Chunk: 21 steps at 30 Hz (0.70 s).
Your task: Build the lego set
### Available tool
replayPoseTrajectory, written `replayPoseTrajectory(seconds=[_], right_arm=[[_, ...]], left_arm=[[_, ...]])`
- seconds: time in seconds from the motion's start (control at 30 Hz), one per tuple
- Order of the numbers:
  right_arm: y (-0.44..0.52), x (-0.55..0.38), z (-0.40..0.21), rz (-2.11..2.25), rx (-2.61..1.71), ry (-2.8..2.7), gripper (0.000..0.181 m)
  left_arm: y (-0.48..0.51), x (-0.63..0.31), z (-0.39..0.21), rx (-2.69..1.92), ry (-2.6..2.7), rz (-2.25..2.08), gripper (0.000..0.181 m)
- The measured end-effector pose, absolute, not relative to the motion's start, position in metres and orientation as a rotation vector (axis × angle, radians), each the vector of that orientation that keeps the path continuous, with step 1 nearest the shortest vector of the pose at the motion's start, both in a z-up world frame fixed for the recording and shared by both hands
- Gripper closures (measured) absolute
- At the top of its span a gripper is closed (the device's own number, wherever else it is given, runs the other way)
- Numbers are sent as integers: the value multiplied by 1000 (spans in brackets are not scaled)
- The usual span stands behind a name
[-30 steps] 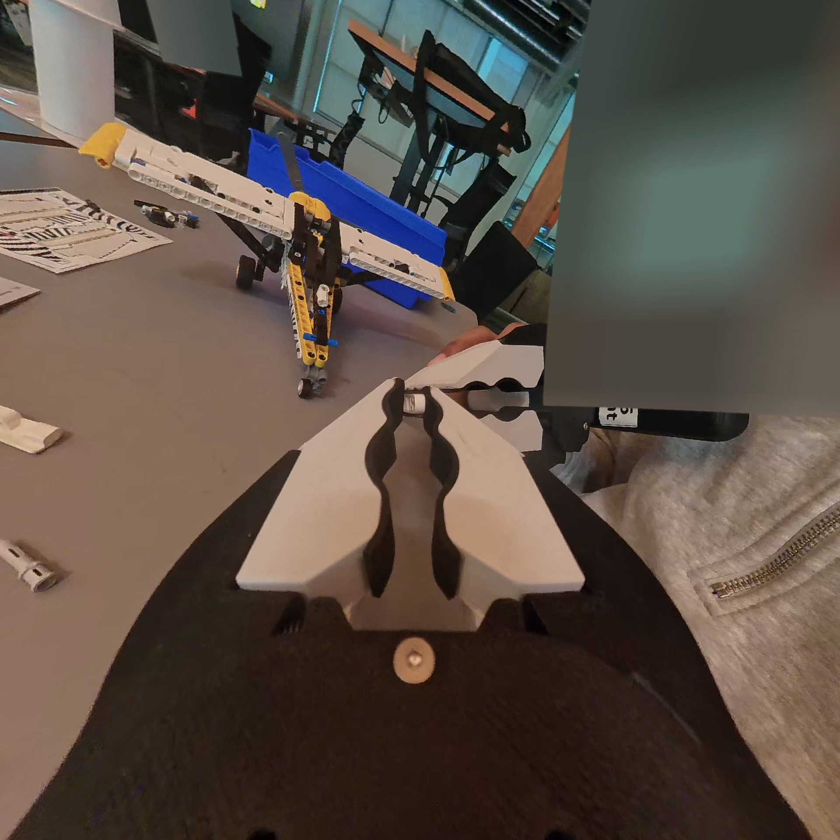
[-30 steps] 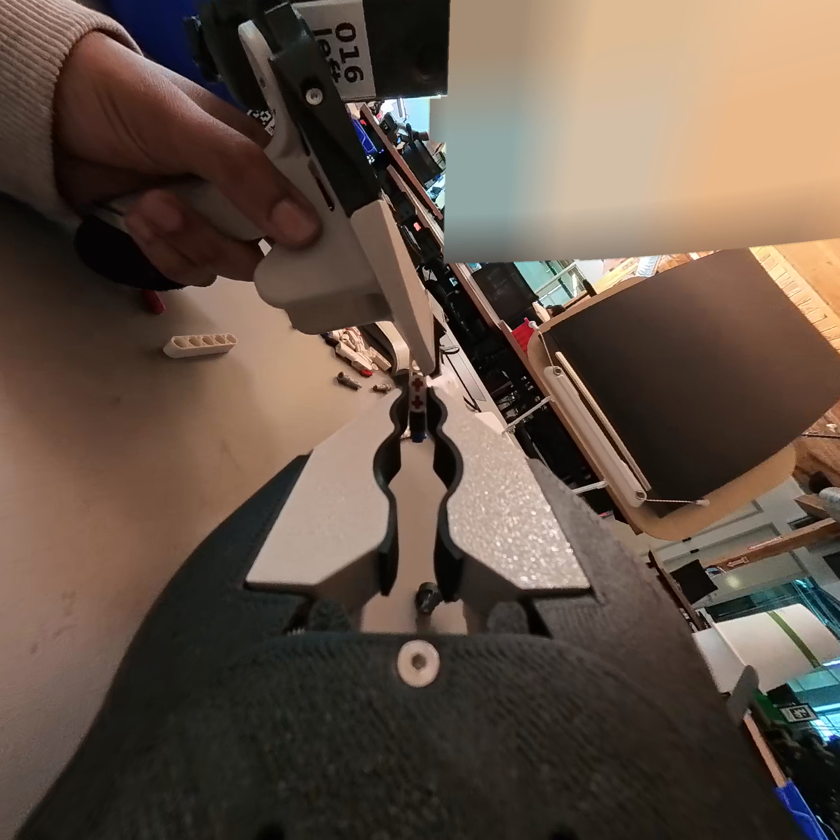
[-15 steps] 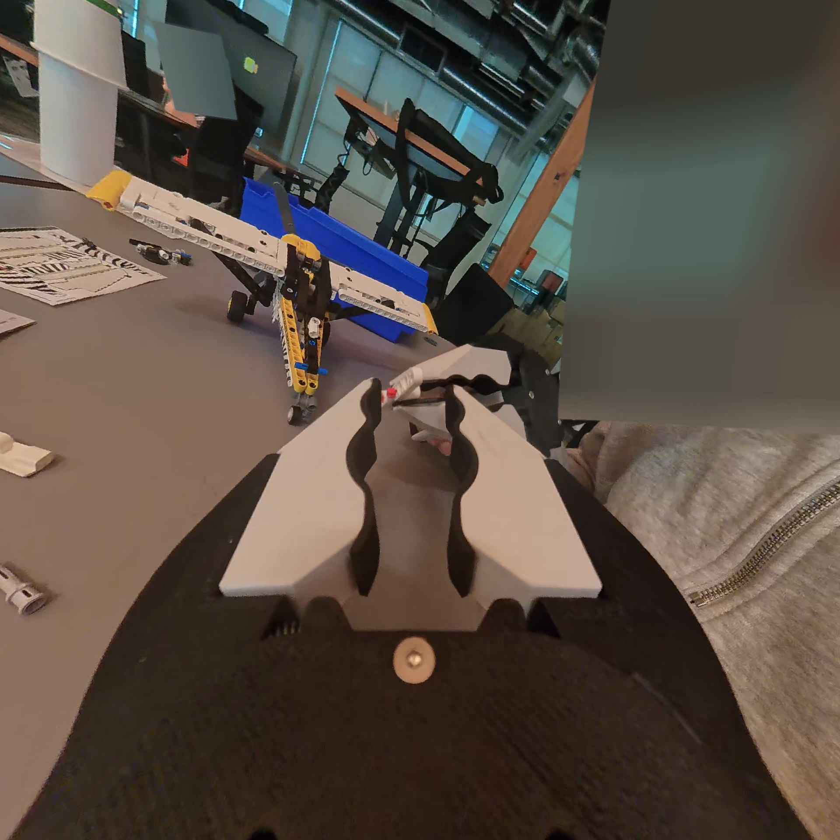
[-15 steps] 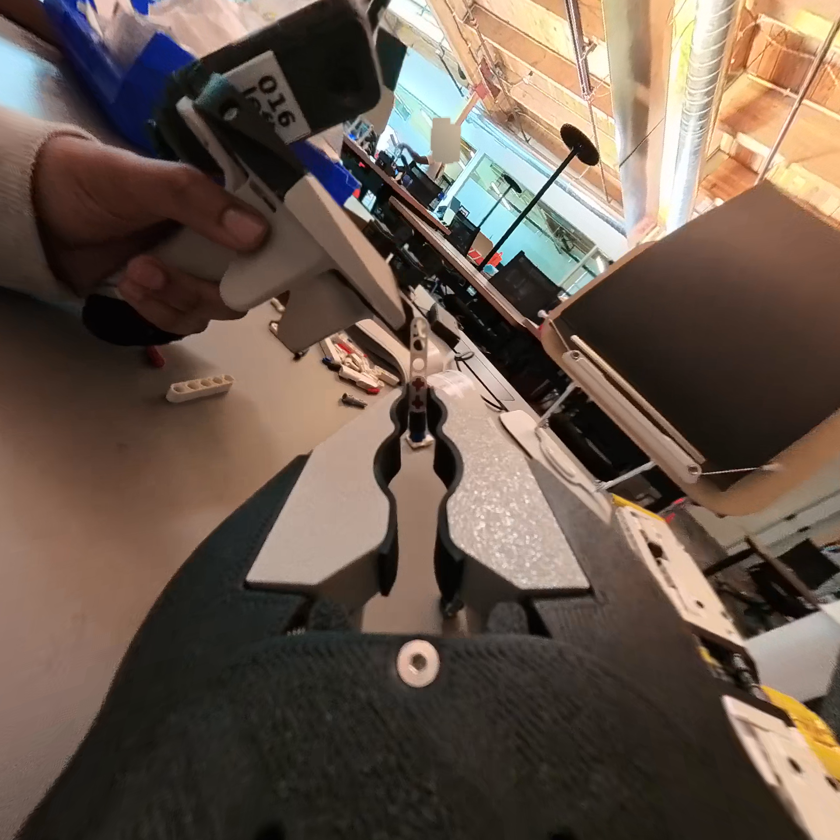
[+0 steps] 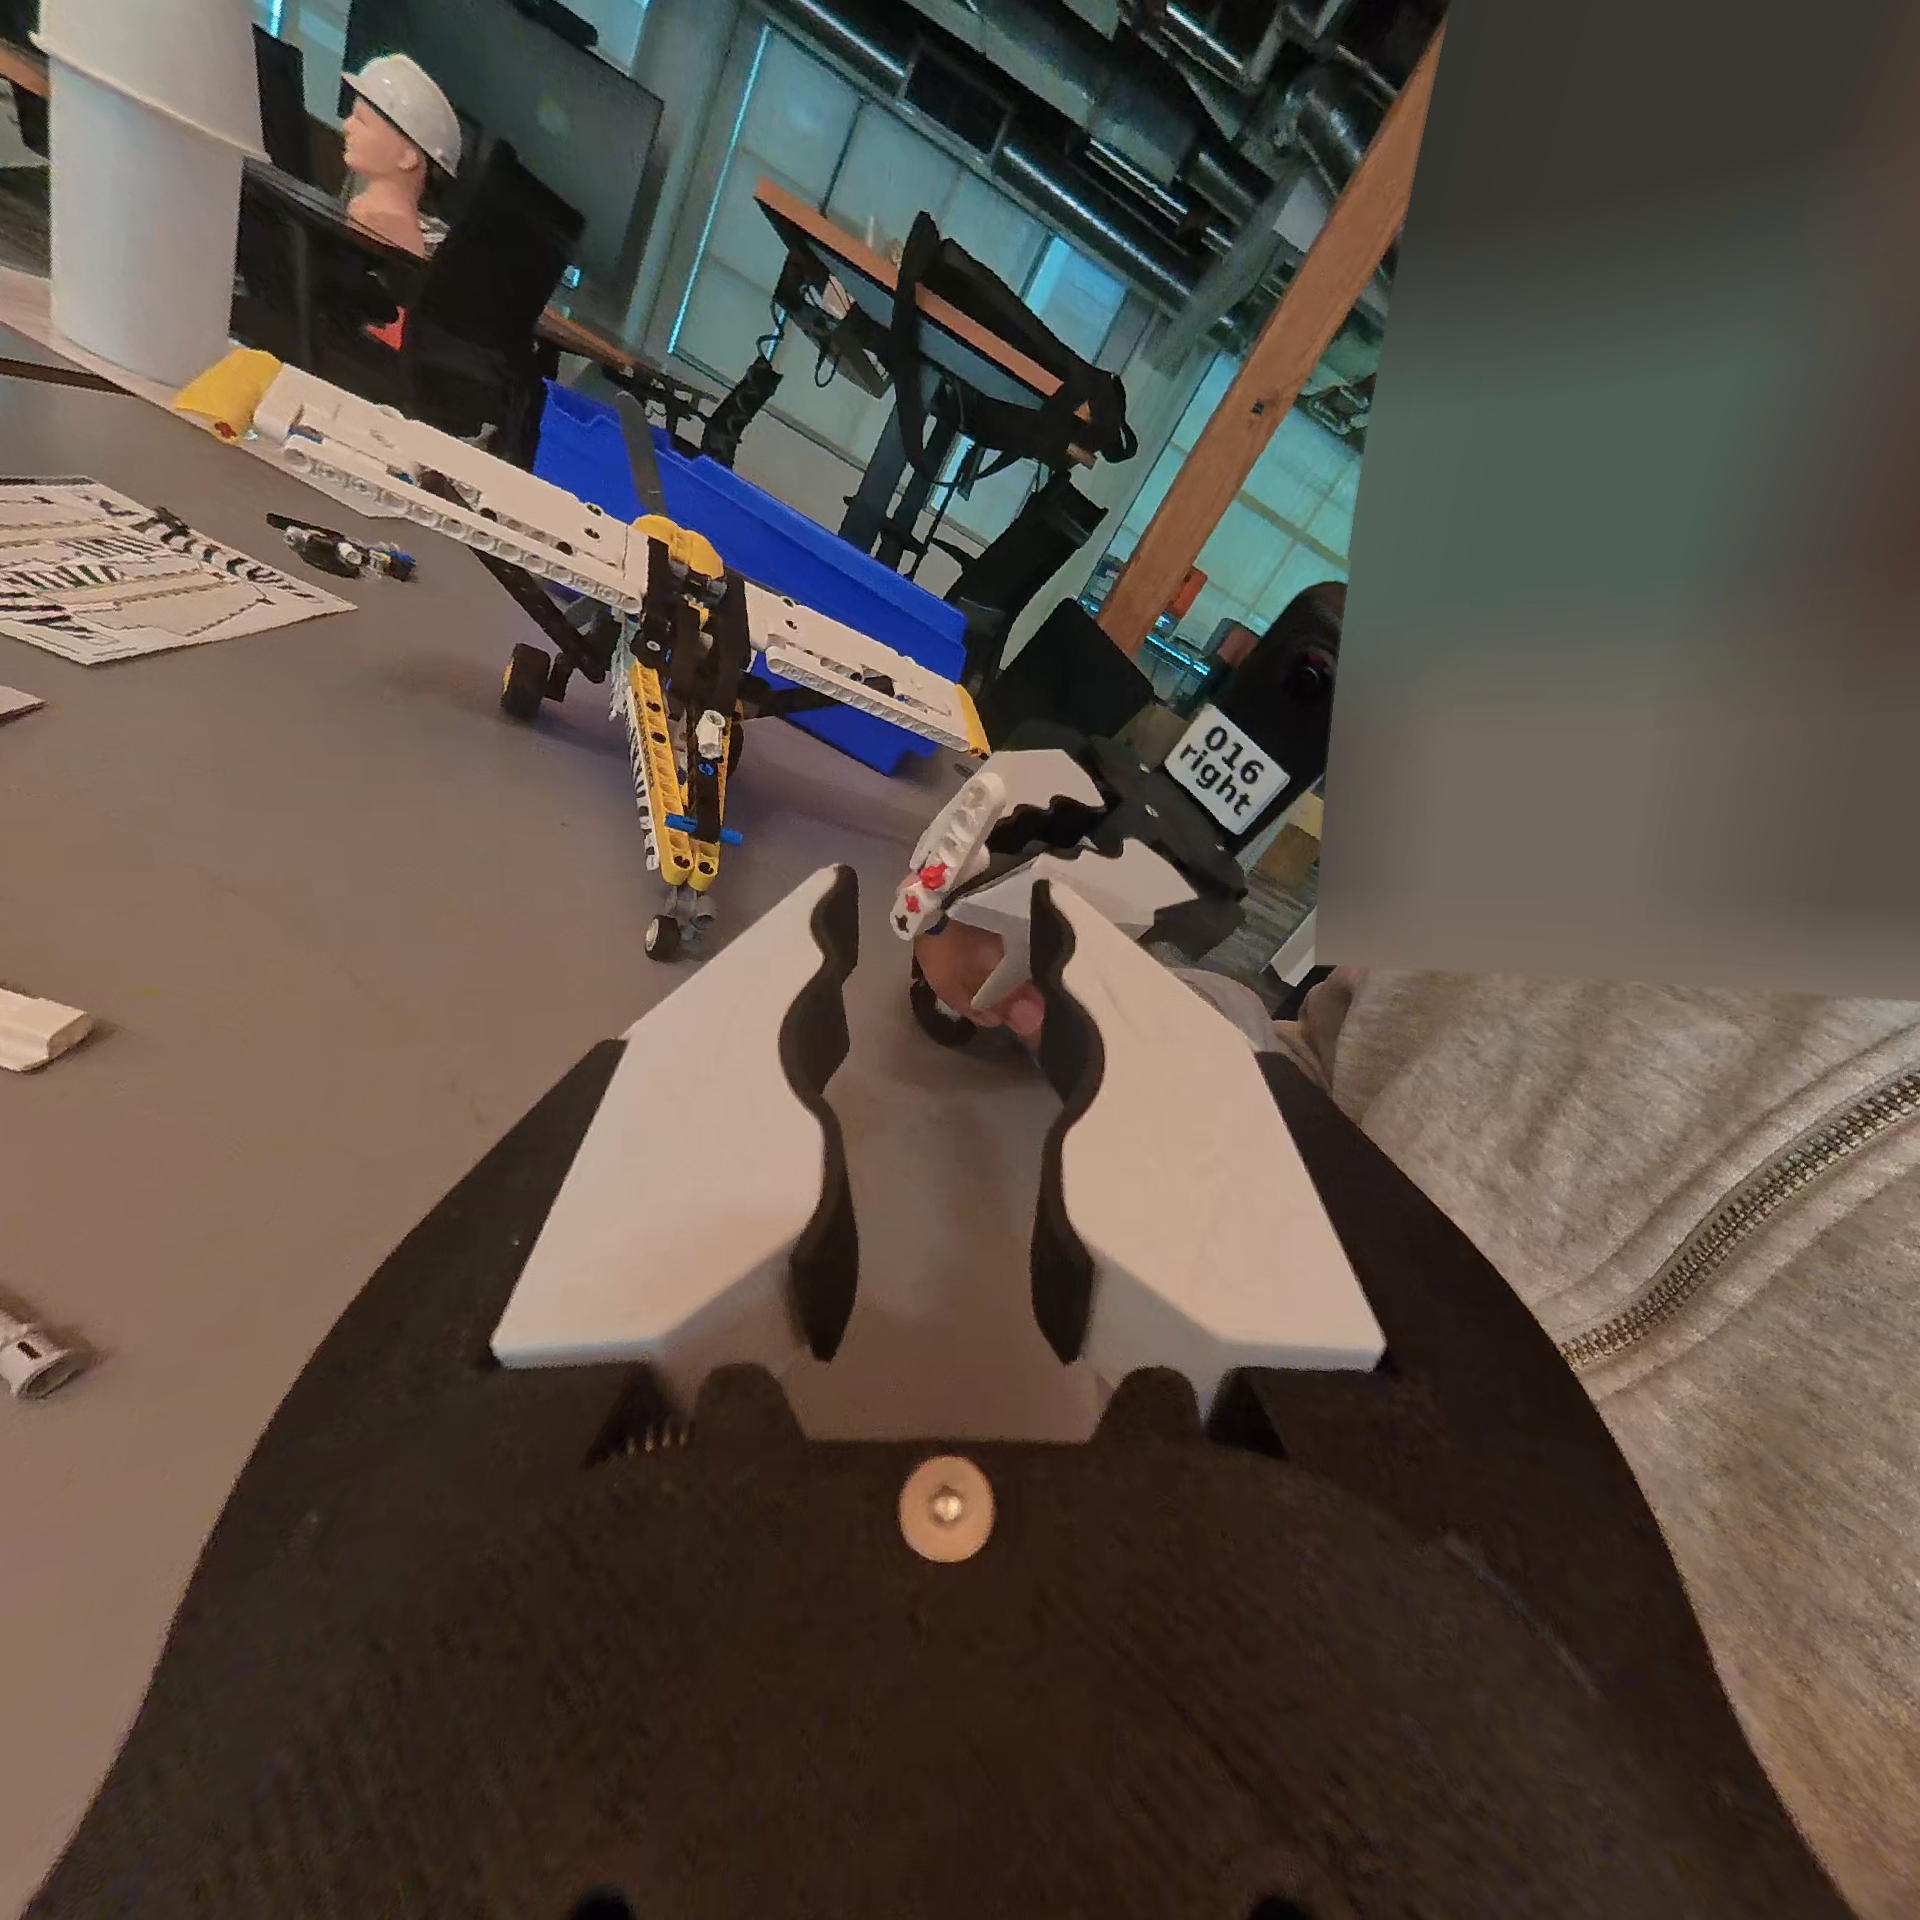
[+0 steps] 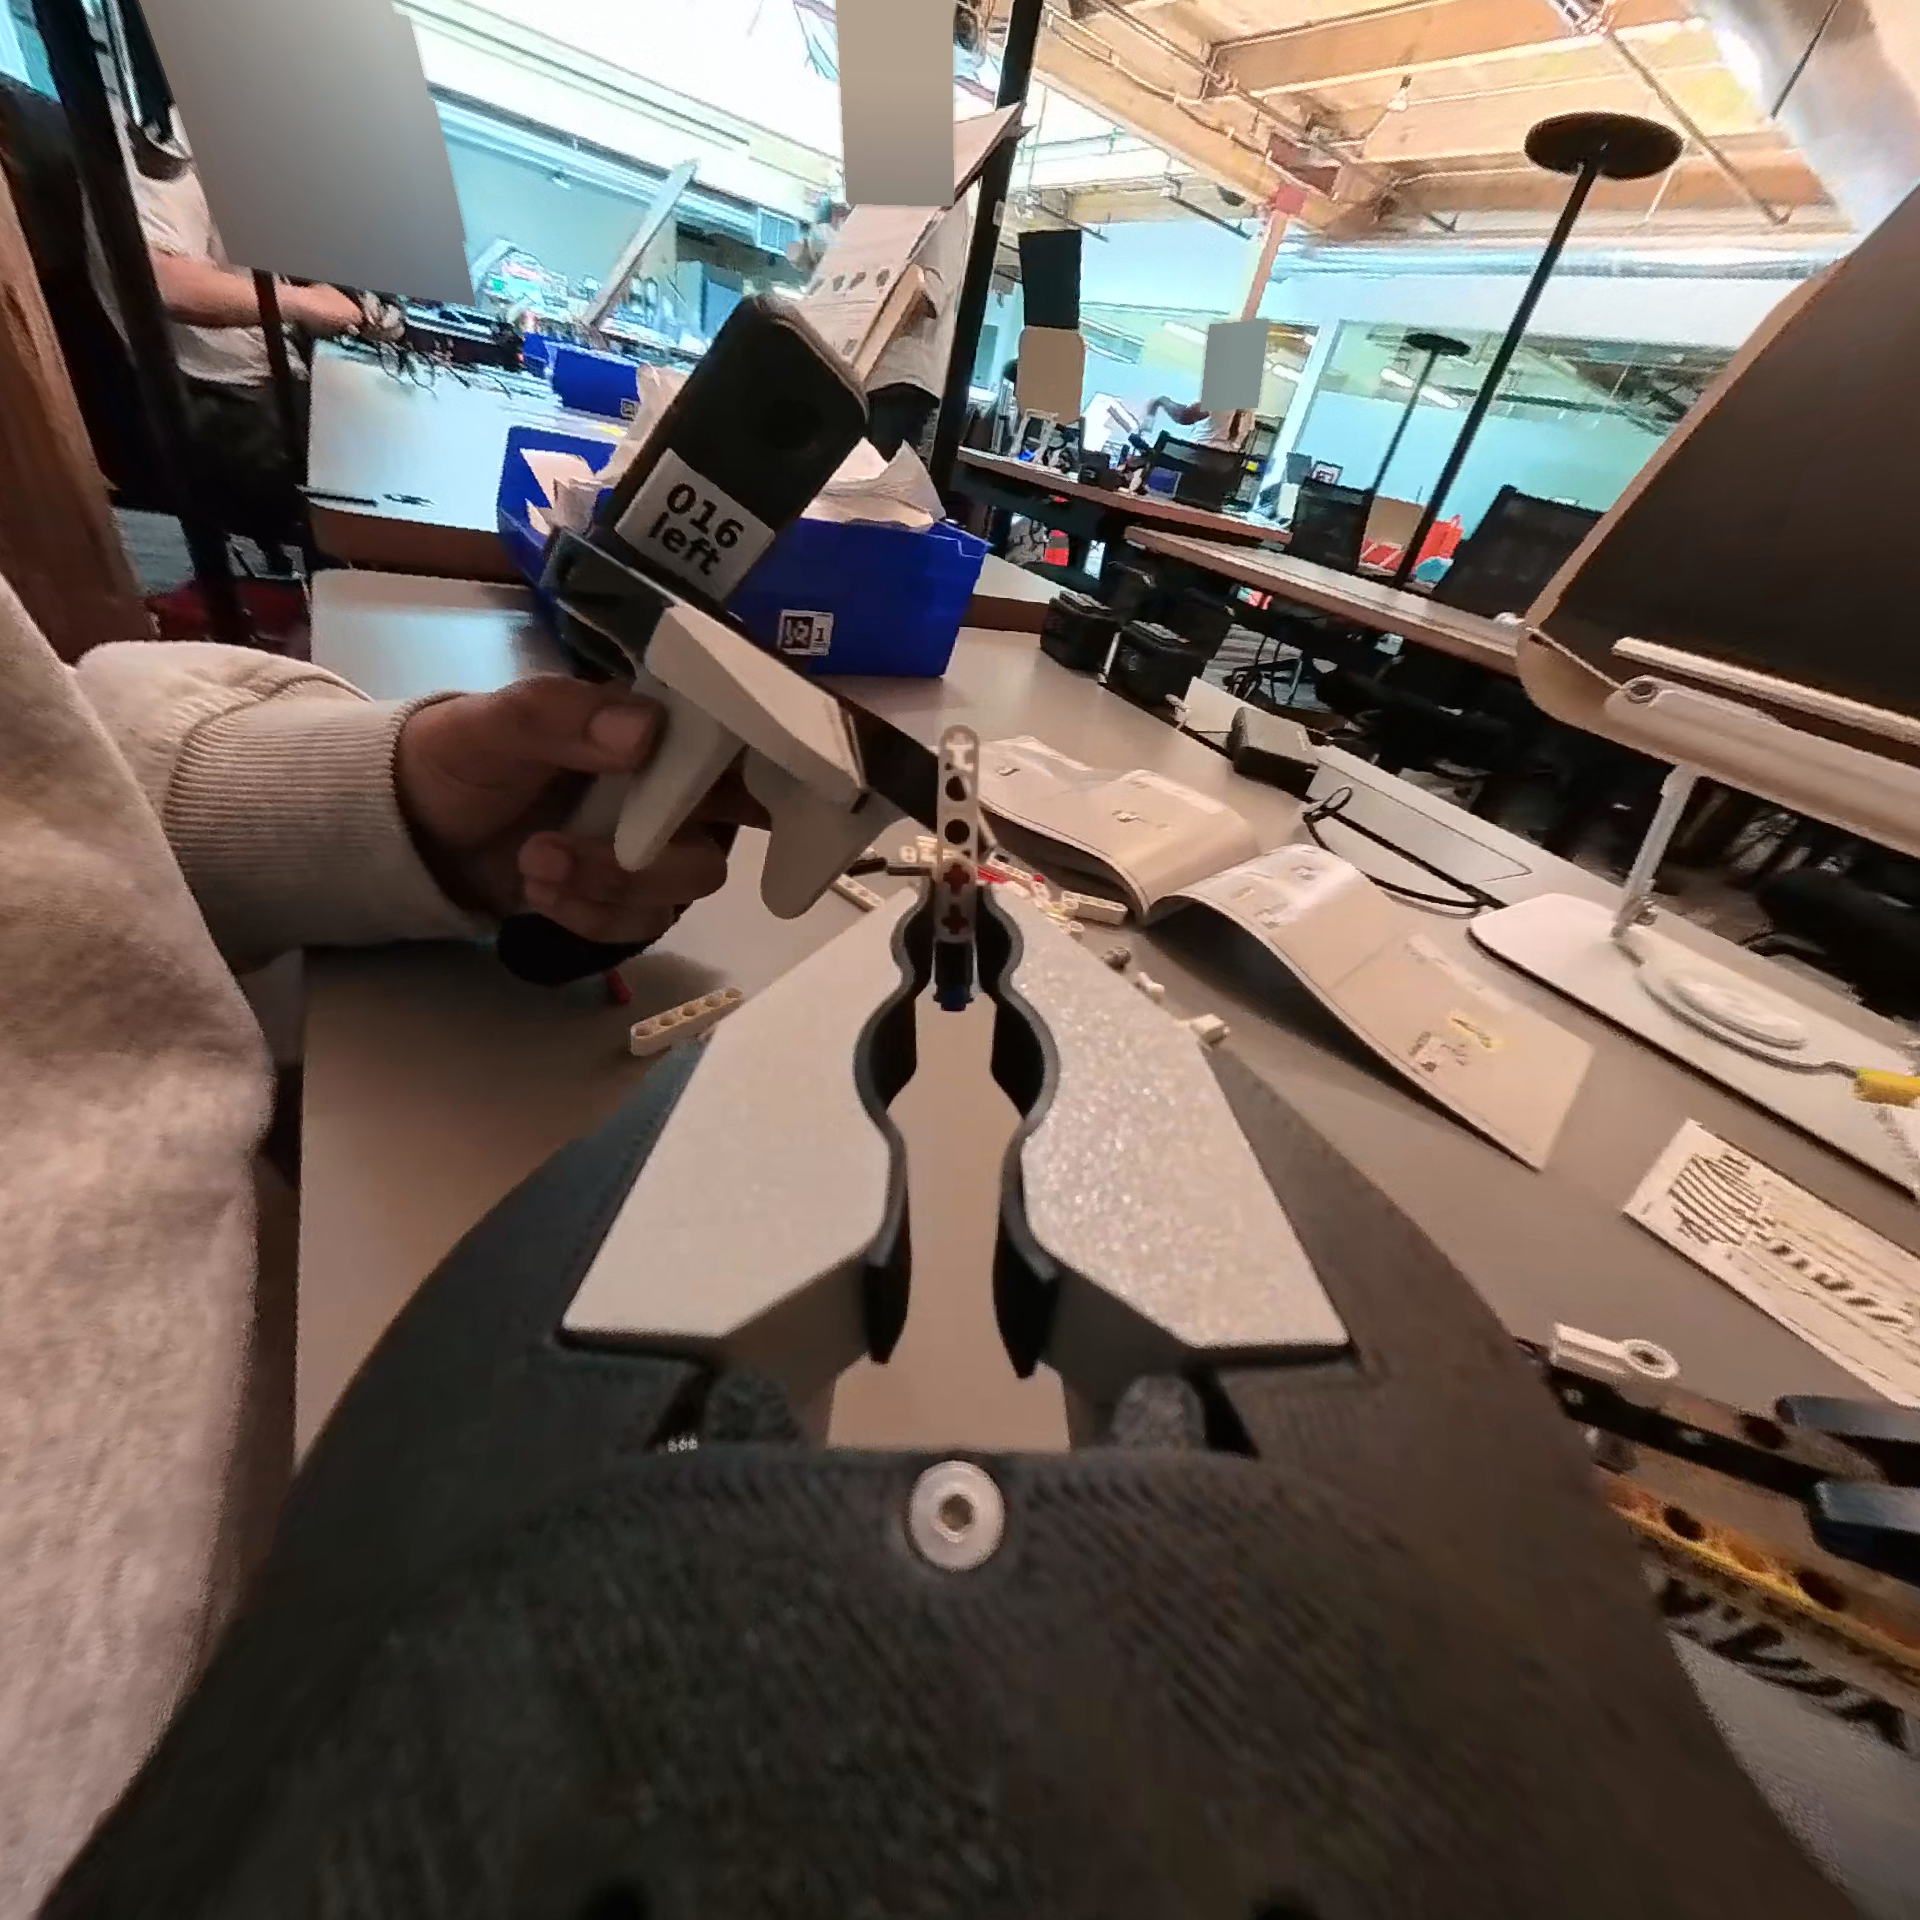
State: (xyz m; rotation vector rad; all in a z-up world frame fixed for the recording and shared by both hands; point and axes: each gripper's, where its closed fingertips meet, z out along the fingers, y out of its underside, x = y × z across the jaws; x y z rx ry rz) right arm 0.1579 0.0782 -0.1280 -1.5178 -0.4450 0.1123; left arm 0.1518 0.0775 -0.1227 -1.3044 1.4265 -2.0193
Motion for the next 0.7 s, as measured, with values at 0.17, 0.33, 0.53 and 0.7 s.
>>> replayPoseTrajectory(seconds=[0.17, 0.33, 0.53, 0.7], right_arm=[[77, 158, -126, 156, -1510, -432, 175], [76, 158, -125, 196, -1503, -418, 175], [74, 159, -122, 267, -1495, -384, 175], [72, 161, -119, 334, -1486, -348, 175]], left_arm=[[76, 152, -124, -1307, 1438, -2023, 150], [76, 152, -124, -1306, 1437, -2026, 150], [75, 152, -124, -1307, 1442, -2027, 150], [75, 152, -124, -1305, 1441, -2030, 150]])
